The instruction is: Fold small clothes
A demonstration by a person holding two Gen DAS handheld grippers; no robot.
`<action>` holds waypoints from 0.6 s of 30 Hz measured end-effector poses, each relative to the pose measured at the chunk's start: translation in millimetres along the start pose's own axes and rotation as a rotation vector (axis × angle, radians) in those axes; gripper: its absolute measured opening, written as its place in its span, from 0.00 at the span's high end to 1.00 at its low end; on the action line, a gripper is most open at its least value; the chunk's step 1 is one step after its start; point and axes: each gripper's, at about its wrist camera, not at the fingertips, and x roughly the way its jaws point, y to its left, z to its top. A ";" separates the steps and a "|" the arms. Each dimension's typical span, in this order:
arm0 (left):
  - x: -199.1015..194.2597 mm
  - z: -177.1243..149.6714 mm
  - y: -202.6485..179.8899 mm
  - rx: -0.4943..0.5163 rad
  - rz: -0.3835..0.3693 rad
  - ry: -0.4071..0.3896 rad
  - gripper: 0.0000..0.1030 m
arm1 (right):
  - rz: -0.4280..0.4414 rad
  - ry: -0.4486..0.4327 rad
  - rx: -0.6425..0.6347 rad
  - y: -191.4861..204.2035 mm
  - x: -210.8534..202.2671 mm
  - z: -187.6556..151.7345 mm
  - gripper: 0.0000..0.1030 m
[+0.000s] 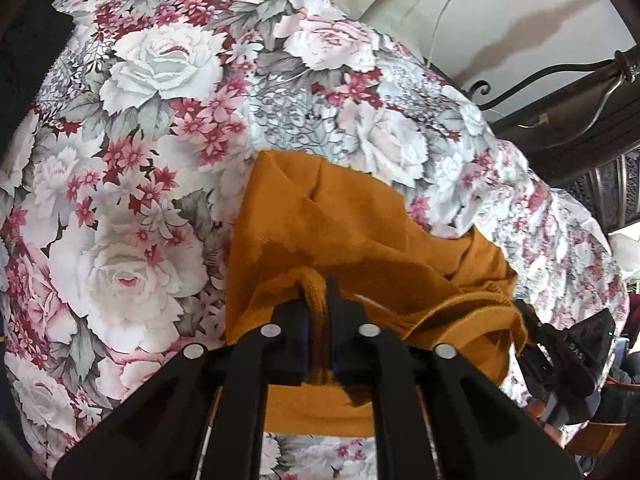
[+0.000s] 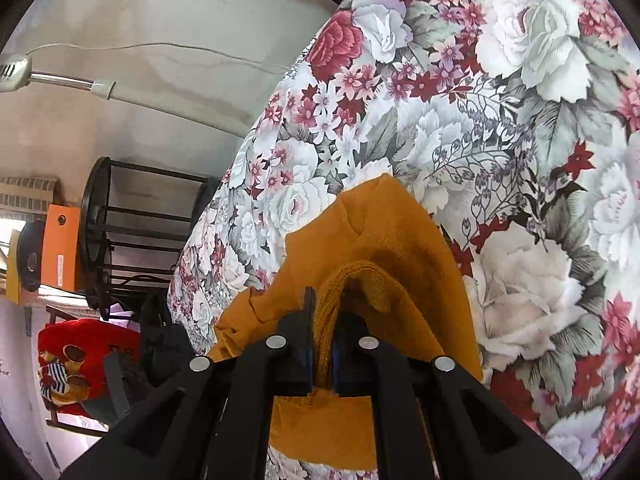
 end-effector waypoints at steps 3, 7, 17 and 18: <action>-1.1 -0.9 1.7 -0.001 0.120 -0.031 0.26 | 0.038 -0.025 0.060 -15.3 -4.8 3.1 0.33; -27.4 1.9 7.4 -0.016 0.144 -0.121 0.15 | 0.110 -0.079 0.085 -17.1 -27.0 11.1 0.33; 0.2 -31.7 -57.4 0.260 0.013 -0.013 0.14 | 0.109 0.065 -0.281 58.2 15.9 -35.8 0.45; 16.5 -35.7 -58.8 0.283 0.128 -0.001 0.14 | 0.104 0.104 -0.289 55.8 25.9 -38.1 0.48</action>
